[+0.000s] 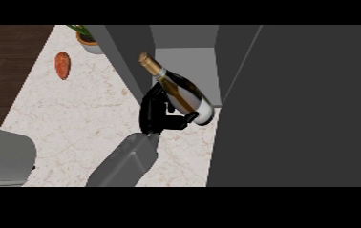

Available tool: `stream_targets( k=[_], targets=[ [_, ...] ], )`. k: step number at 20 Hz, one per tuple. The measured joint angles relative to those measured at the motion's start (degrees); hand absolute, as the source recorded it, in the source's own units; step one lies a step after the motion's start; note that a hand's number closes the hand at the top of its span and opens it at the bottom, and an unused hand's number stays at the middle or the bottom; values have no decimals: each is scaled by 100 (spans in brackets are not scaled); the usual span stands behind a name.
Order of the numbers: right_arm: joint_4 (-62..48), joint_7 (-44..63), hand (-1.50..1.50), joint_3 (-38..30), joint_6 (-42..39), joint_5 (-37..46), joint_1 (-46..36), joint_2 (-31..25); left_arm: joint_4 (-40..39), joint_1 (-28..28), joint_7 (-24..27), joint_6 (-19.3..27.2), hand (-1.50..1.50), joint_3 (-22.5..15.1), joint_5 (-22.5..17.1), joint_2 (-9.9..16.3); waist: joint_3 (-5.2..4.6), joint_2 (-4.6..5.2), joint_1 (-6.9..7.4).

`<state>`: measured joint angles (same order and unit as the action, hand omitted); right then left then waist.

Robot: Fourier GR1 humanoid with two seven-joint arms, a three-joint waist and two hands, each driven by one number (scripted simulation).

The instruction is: Pick up the wine, place it into the cabinet and close the cabinet

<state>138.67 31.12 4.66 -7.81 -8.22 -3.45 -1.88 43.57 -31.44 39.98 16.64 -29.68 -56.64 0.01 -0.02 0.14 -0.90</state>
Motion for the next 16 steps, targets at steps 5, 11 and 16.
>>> stream_targets(
  k=[5, 11, 16],
  targets=[
    [-93, -98, -150, -61, -3, -20, -47, -1, -580, -483, -13, -114, 150, 120, -359, 0, -2, 5, -8],
    [-113, -209, -150, -129, -114, -139, 45, -50, -1196, -1025, 80, -274, 150, 328, -524, -3, -6, 13, -34],
    [-252, -221, -150, -96, -74, -85, -154, -33, -1729, -1661, 28, -311, 150, 565, -682, -1, -4, 28, -71]
  ],
)
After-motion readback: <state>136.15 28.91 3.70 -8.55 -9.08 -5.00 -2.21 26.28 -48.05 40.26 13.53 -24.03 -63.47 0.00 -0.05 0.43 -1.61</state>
